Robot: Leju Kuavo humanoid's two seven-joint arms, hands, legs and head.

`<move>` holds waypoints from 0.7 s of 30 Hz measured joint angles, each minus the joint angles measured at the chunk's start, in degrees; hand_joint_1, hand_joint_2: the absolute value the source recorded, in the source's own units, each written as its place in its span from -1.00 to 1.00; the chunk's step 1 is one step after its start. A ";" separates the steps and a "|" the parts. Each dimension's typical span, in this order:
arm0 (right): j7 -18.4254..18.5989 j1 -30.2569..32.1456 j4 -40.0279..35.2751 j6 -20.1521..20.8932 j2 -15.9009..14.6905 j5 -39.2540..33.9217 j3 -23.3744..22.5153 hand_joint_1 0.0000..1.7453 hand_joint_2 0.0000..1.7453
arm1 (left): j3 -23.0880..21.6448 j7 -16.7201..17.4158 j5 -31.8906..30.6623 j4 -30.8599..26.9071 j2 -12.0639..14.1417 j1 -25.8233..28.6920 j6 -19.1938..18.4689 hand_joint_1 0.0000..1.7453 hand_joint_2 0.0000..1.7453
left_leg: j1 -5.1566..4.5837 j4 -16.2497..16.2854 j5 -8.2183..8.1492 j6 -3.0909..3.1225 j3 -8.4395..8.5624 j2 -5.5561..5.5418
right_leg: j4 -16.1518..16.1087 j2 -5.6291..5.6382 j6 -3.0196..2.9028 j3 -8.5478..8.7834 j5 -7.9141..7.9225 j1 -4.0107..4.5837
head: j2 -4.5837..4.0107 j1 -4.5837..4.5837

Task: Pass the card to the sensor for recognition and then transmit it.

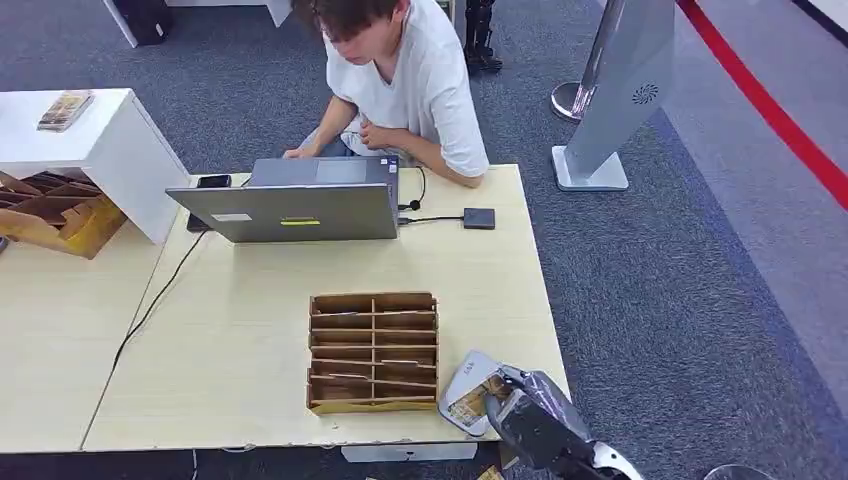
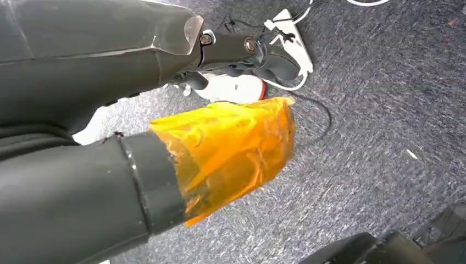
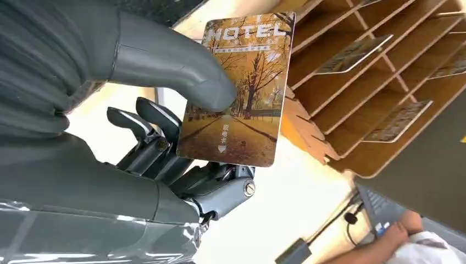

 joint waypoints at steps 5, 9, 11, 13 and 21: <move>1.16 -0.80 1.90 -0.02 0.00 0.26 0.55 1.00 1.00 | 0.00 0.00 -0.15 0.00 0.09 0.01 0.00 -1.00 -1.00 | 0.00 0.00 0.00 0.00 0.00 0.00 | 0.00 0.00 0.00 0.00 0.00 0.00 | 0.00 -0.02; 2.47 -1.90 3.98 -0.02 0.04 1.18 0.98 1.00 1.00 | 0.00 0.02 -0.37 0.00 0.15 0.00 -0.02 -1.00 -1.00 | 0.00 0.00 0.00 0.00 -0.01 -0.01 | 0.00 0.00 0.00 0.00 0.00 0.00 | 0.00 0.00; 3.34 -2.64 5.40 -0.04 0.26 1.57 1.09 1.00 1.00 | 0.00 0.04 -0.74 0.00 0.17 0.00 -0.04 -1.00 -1.00 | 0.00 0.00 0.00 0.00 0.00 -0.01 | 0.00 -0.01 0.00 0.00 0.00 0.00 | 0.00 0.00; 3.69 -3.28 6.50 -0.04 0.52 1.92 1.16 1.00 1.00 | 0.00 0.11 -0.83 0.00 0.20 0.00 -0.04 -1.00 -1.00 | 0.00 0.00 0.00 0.00 -0.01 0.00 | 0.00 0.00 0.00 0.00 0.00 0.00 | 0.00 0.00; 4.61 -4.66 9.18 -0.05 1.31 2.45 1.25 1.00 1.00 | 0.00 0.20 -1.01 0.00 0.20 0.00 -0.07 -1.00 -1.00 | 0.00 0.00 0.00 0.00 -0.01 -0.01 | 0.00 -0.01 0.00 0.00 0.00 0.00 | 0.00 0.00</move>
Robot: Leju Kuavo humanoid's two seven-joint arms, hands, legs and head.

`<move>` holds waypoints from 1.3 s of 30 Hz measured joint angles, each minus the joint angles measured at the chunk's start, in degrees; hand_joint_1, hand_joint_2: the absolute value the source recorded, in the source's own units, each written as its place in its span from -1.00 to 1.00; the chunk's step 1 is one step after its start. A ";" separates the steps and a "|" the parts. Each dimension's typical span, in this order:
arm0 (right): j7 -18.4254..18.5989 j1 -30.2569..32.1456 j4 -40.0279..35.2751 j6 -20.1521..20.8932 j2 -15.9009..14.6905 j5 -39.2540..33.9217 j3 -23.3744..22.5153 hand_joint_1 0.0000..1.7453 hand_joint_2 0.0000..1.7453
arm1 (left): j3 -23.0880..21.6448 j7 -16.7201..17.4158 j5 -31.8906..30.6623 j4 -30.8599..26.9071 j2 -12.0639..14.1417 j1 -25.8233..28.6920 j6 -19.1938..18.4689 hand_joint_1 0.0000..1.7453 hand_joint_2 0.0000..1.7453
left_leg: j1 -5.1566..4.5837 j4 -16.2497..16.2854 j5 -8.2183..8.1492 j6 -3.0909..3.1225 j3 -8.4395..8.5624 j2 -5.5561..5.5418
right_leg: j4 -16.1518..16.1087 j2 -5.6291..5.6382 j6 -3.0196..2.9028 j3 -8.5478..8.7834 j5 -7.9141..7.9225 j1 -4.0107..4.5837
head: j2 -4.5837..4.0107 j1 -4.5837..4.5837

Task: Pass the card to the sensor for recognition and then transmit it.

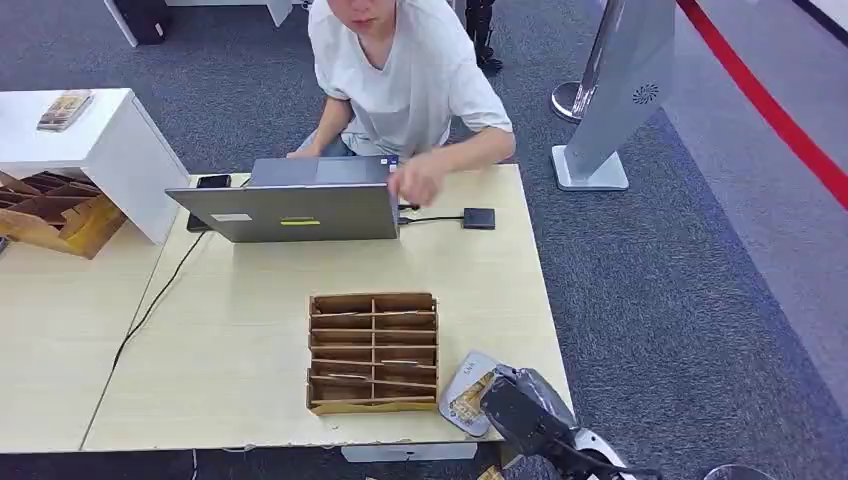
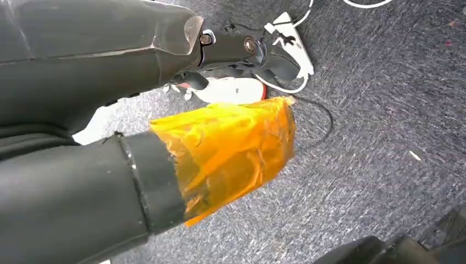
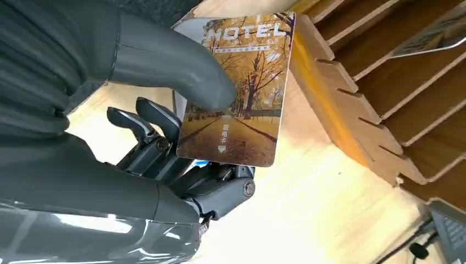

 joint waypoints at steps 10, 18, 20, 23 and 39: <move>3.76 -3.14 3.65 -0.17 2.69 6.72 -0.02 1.00 1.00 | 0.00 0.85 -0.17 0.00 0.00 -0.02 -0.15 -1.00 -1.00 | 0.00 0.00 0.01 0.00 0.01 0.00 | 0.00 0.00 0.00 0.00 0.00 0.00 | 0.00 0.00; 6.15 -4.83 5.73 0.05 4.35 11.78 -0.02 1.00 1.00 | 0.00 1.11 -0.26 0.00 -0.02 -0.03 -0.31 -1.00 -1.00 | 0.00 0.00 0.01 0.00 0.00 0.00 | 0.00 0.00 0.00 -0.01 0.00 0.00 | 0.00 0.00; 6.34 -5.26 6.19 0.13 4.74 12.44 -0.02 1.00 1.00 | 0.00 1.20 -0.26 0.00 -0.02 -0.03 -0.31 -1.00 -1.00 | 0.00 0.00 0.01 0.00 0.00 0.00 | 0.00 0.00 0.00 0.00 0.00 0.00 | 0.00 0.00; 6.62 -5.74 6.84 0.28 5.20 13.44 0.00 1.00 1.00 | 0.00 1.42 -0.26 0.00 -0.02 -0.03 -0.33 -1.00 -1.00 | 0.00 0.00 0.01 0.00 0.00 0.00 | 0.00 0.00 0.00 0.00 0.00 0.00 | 0.00 0.00; 8.99 -6.64 7.21 0.96 5.71 19.70 -0.02 1.00 1.00 | 0.00 1.64 -0.15 0.00 -0.09 -0.01 -0.33 -1.00 -1.00 | 0.00 0.00 0.01 0.00 0.01 0.00 | 0.00 0.00 0.00 0.00 0.00 0.00 | 0.00 0.00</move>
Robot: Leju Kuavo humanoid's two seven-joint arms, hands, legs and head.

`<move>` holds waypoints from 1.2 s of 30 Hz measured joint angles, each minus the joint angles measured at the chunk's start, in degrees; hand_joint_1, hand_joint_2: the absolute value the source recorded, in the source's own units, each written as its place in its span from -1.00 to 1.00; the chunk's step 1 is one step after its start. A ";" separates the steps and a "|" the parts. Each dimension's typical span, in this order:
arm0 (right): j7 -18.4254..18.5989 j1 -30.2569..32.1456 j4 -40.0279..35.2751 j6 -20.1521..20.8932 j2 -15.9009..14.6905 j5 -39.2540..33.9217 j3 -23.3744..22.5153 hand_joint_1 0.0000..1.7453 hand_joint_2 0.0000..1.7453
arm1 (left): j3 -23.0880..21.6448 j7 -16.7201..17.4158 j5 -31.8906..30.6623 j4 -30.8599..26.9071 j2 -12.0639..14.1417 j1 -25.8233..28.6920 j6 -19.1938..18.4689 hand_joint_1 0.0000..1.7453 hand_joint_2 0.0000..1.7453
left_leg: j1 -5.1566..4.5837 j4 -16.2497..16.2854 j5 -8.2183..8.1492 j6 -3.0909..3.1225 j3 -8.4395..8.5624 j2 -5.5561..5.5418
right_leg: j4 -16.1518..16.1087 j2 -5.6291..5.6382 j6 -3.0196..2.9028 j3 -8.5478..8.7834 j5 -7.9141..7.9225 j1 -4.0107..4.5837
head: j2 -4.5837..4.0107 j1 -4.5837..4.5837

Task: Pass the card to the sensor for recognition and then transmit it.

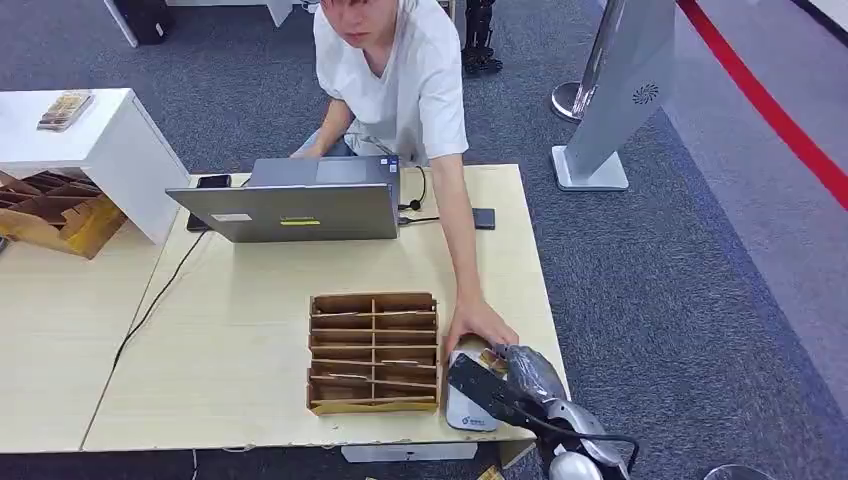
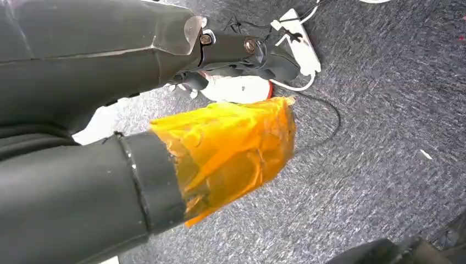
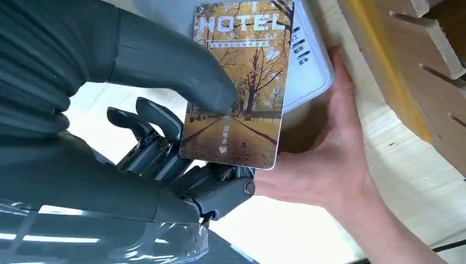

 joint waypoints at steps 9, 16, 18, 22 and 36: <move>2.51 -0.15 0.44 1.29 0.13 5.36 -0.15 1.00 1.00 | 0.00 0.42 0.00 0.00 0.00 0.02 0.04 -1.00 -1.00 | 0.00 0.00 0.00 0.00 0.00 0.00 | 0.00 0.00 0.00 0.01 0.00 0.00 | 0.00 0.00; 2.78 -0.40 0.96 1.46 0.35 5.73 -0.17 1.00 1.00 | 0.00 0.42 0.00 0.00 0.00 0.02 0.04 -1.00 -1.00 | 0.00 0.00 0.00 0.00 0.01 0.00 | 0.00 0.00 0.00 0.01 0.00 0.00 | 0.00 0.00; 2.80 -0.46 1.05 1.88 0.37 6.03 -0.17 1.00 1.00 | 0.00 0.42 0.00 0.00 0.00 0.02 0.04 -1.00 -1.00 | 0.00 0.00 0.00 0.00 0.01 0.00 | 0.00 0.00 0.00 0.01 0.00 0.00 | 0.00 0.00; 3.10 -0.58 1.36 2.51 0.37 6.82 -0.17 1.00 1.00 | 0.00 0.50 -0.04 0.00 0.00 0.02 0.07 -1.00 -1.00 | 0.00 0.00 0.00 0.00 0.01 0.00 | 0.00 0.00 0.00 0.01 0.00 0.00 | 0.00 0.00; 3.63 -1.21 2.49 2.36 0.87 7.80 -0.17 1.00 1.00 | 0.00 0.57 0.02 0.00 0.00 0.05 0.20 -1.00 -1.00 | 0.00 0.00 0.01 0.01 0.04 0.01 | 0.00 0.01 0.00 0.03 0.01 0.00 | 0.00 0.00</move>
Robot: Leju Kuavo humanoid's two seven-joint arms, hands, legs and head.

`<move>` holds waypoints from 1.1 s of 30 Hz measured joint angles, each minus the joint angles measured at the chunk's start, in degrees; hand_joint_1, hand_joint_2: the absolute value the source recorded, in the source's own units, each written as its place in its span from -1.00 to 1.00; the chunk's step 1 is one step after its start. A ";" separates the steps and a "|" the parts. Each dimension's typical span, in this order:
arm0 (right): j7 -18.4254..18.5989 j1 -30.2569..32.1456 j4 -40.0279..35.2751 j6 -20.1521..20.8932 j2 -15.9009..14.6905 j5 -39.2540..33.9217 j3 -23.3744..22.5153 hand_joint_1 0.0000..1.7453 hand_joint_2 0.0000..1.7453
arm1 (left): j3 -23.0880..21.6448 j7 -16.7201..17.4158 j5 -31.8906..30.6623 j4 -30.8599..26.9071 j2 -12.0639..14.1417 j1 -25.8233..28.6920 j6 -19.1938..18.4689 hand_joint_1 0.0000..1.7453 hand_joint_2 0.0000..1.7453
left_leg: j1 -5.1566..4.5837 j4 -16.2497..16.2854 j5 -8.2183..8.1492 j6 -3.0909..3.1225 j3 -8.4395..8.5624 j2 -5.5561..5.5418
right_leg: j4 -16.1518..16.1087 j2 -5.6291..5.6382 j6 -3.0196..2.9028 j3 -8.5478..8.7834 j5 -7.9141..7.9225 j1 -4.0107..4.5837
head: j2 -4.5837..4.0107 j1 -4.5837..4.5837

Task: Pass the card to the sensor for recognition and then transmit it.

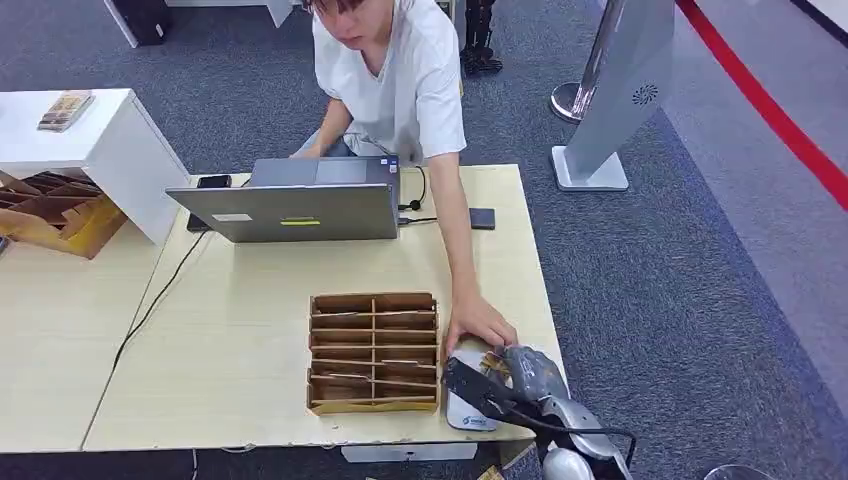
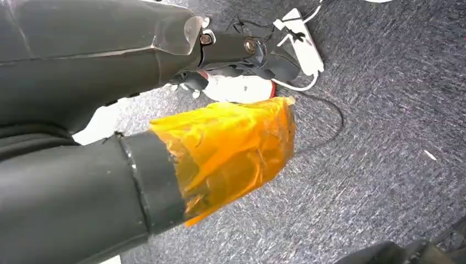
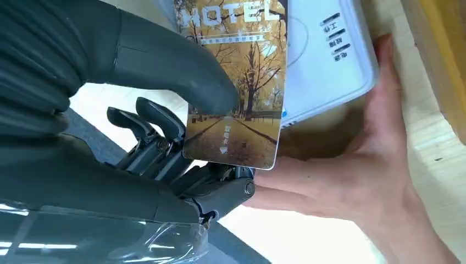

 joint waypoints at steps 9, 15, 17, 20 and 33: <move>-1.47 1.66 -4.44 -5.58 0.63 3.41 -2.84 1.00 1.00 | 0.18 0.18 0.24 0.00 -0.07 0.37 0.15 -1.00 -1.00 | 0.00 0.00 0.00 0.00 -0.02 -0.02 | 0.00 -0.02 0.00 -0.01 0.00 0.00 | 0.00 0.00; -2.14 3.61 -9.98 -8.68 1.29 7.14 -5.77 1.00 1.00 | 0.83 0.57 0.33 0.00 -0.52 0.78 0.20 -1.00 -1.00 | 0.00 0.00 -0.01 -0.01 -0.04 -0.02 | 0.00 0.00 0.00 -0.05 -0.01 0.00 | 0.00 0.00; -2.25 4.22 -11.57 -9.18 1.42 8.53 -6.47 1.00 1.00 | 1.14 0.70 0.33 0.00 -0.59 0.82 0.20 -1.00 -1.00 | 0.00 0.00 -0.01 -0.01 -0.04 -0.01 | 0.00 0.00 0.00 -0.05 -0.01 0.00 | 0.00 0.00; -2.49 5.04 -14.23 -10.26 1.71 9.99 -7.50 1.00 1.00 | 1.40 0.87 0.33 -0.09 -0.81 0.94 0.20 -1.00 -1.00 | 0.00 0.00 -0.01 -0.01 -0.04 -0.02 | 0.00 0.00 0.00 -0.05 -0.01 0.00 | 0.00 -0.02; -6.80 6.34 -20.33 -16.27 2.80 14.28 -8.92 1.00 1.00 | 2.14 0.87 -0.59 -0.68 -1.40 1.22 0.15 -1.00 -1.00 | 0.00 0.00 -0.01 -0.01 -0.04 -0.01 | 0.00 0.00 0.00 -0.05 -0.01 0.00 | 0.00 0.00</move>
